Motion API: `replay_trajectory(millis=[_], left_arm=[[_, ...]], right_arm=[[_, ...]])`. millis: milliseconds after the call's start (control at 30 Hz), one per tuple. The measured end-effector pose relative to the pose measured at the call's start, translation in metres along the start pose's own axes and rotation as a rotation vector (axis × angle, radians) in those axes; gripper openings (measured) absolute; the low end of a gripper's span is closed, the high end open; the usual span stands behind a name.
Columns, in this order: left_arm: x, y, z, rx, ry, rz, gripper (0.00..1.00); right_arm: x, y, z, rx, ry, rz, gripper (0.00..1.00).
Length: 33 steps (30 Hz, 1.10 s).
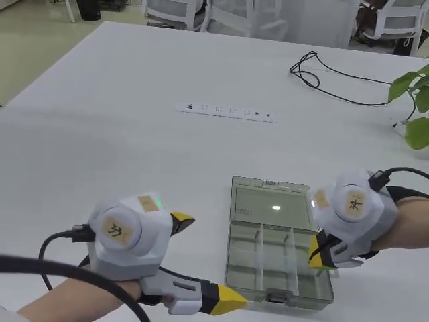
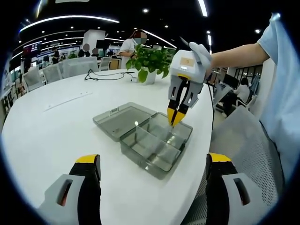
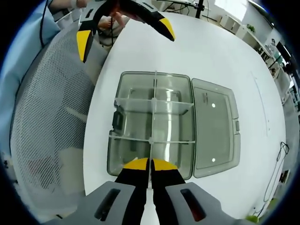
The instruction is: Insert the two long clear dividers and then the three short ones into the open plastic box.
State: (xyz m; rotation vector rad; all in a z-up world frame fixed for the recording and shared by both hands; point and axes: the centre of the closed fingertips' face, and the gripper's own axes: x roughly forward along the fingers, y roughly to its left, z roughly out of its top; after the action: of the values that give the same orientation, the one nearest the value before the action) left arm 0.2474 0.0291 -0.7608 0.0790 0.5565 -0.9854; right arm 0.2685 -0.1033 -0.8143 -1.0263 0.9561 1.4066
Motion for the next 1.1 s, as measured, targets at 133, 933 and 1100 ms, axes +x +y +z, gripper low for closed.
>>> replay_trajectory(millis=[133,933,1100], left_arm=[[0.0,-0.001,0.0,0.0,-0.001,0.0,0.95],[-0.027,0.002,-0.009,-0.043,-0.049,0.082,1.0],[-0.035,0.004,-0.012,-0.056,-0.05,0.106,1.0]], right_arm=[[-0.002,-0.001,0.003,0.043,-0.096,-0.043,0.19],[-0.058,0.037,-0.032,0.474,-0.511,-0.394,0.95],[-0.067,0.048,-0.055,0.589,-0.543,-0.46,1.0]])
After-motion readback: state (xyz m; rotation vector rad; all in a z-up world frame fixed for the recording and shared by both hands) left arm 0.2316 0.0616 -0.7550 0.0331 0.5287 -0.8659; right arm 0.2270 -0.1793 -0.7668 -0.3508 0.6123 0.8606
